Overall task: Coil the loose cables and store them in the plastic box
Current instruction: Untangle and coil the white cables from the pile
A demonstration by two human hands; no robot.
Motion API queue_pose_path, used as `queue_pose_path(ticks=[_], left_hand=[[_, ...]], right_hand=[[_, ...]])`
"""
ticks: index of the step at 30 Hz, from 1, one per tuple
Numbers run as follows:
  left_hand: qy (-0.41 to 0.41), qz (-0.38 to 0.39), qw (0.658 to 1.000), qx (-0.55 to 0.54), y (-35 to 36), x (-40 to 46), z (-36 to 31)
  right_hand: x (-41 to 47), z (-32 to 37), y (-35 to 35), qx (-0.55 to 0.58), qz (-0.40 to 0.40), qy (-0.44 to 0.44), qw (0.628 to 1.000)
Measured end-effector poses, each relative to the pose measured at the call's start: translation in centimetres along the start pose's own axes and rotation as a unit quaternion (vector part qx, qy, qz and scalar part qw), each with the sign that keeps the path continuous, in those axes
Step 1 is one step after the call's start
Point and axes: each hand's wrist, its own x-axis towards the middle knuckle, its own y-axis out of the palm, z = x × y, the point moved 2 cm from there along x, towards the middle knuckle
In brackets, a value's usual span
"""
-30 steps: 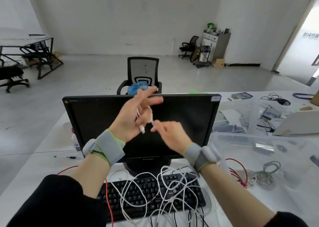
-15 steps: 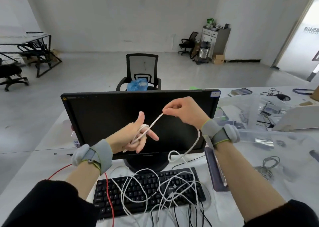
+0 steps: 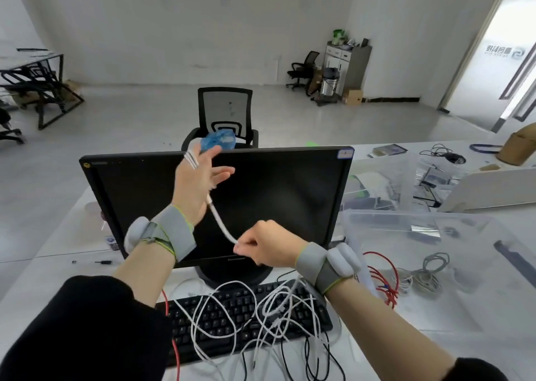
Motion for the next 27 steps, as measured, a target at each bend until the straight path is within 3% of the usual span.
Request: queue_pose_path(ticks=[2,6,9,11,13,18,20,22,24,27], left_hand=[[0.039,0.011,0.978,0.204,-1.5,0.1,0.9],[-0.041,0.164,0.86,0.481,-2.2,-2.5,4.4],[-0.166,0.286,0.843,0.425,-1.0,-4.5,5.2],[-0.201,0.381,0.828,0.359,0.3,-5.8,4.8],[-0.207,0.414,0.848,0.26,1.2,-6.6,4.0],[-0.181,0.285,0.933,-0.123,0.7,-6.5,3.2],[-0.139,0.178,0.957,-0.181,-0.3,-5.6,3.4],[-0.112,0.101,0.977,-0.148,-1.0,-4.7,4.2],[-0.097,0.07,0.992,-0.03,-1.8,-4.6,5.5],[-0.078,0.092,0.967,0.226,-2.6,-5.2,8.2]], right_hand=[[-0.7,-0.1,-0.4,0.002,0.042,0.001,0.999],[-1.0,-0.9,-4.9,-0.014,-0.088,-0.021,0.996],[-1.1,-2.0,-7.2,0.098,-0.167,-0.02,0.981],[-1.0,-3.2,-7.4,0.208,-0.2,0.012,0.957],[-0.9,-4.2,-6.3,0.304,-0.212,0.052,0.927],[-1.1,-4.4,-0.7,0.42,-0.178,0.108,0.883],[-1.4,-4.1,1.6,0.407,-0.131,0.119,0.896],[-1.9,-3.6,3.5,0.355,-0.063,0.117,0.925],[-2.3,-2.6,4.8,0.277,0.024,0.101,0.955],[-2.0,-1.7,4.9,0.071,0.078,0.059,0.993]])
